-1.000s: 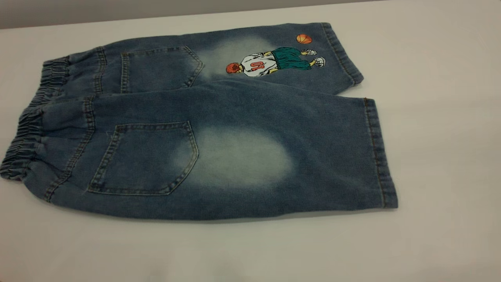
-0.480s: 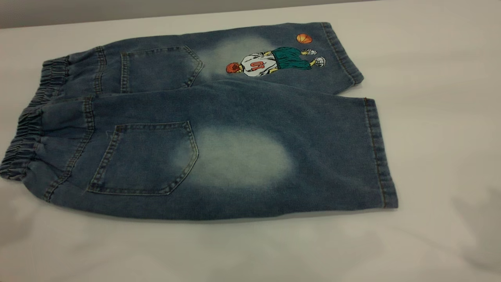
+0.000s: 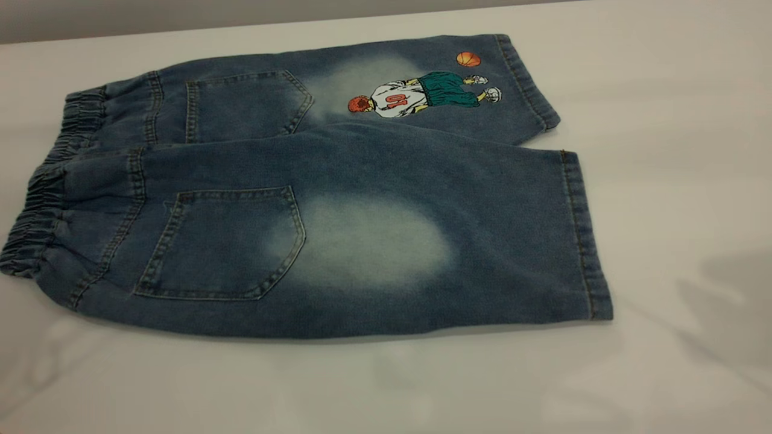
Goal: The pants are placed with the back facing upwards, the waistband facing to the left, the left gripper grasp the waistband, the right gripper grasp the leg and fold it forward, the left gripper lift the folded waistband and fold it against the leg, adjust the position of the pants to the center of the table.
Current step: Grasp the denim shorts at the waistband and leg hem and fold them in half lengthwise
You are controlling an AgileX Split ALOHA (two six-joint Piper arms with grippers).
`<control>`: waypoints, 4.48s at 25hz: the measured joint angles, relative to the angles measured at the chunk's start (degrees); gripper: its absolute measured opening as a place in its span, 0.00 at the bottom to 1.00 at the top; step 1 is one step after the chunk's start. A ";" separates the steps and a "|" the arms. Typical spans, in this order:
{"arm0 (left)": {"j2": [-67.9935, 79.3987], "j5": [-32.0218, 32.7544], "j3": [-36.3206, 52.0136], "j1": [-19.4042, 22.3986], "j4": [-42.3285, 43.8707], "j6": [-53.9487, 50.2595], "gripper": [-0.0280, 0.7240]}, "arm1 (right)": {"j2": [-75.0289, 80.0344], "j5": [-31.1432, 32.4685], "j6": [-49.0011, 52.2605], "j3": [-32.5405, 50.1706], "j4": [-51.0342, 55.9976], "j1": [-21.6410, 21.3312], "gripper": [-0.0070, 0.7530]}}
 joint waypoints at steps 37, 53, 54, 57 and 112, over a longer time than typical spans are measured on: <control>28.58 -5.50 -12.09 12.20 -36.52 37.21 0.70 | 0.41 -3.56 -6.94 0.02 5.85 0.00 0.47; 30.07 -2.68 -11.88 11.99 -38.65 37.10 0.20 | 5.68 0.42 -9.20 1.84 13.58 0.00 0.47; 29.23 -2.23 -11.82 11.99 -38.42 37.10 0.20 | 7.20 0.11 -10.30 2.59 15.33 0.00 0.47; 25.81 -1.87 -11.76 11.67 -38.33 37.10 0.20 | 12.56 -1.79 -15.23 4.55 21.19 0.05 0.47; 20.23 0.81 -12.02 5.19 -38.78 37.28 0.20 | 63.07 10.01 -66.14 -2.43 71.28 0.05 0.04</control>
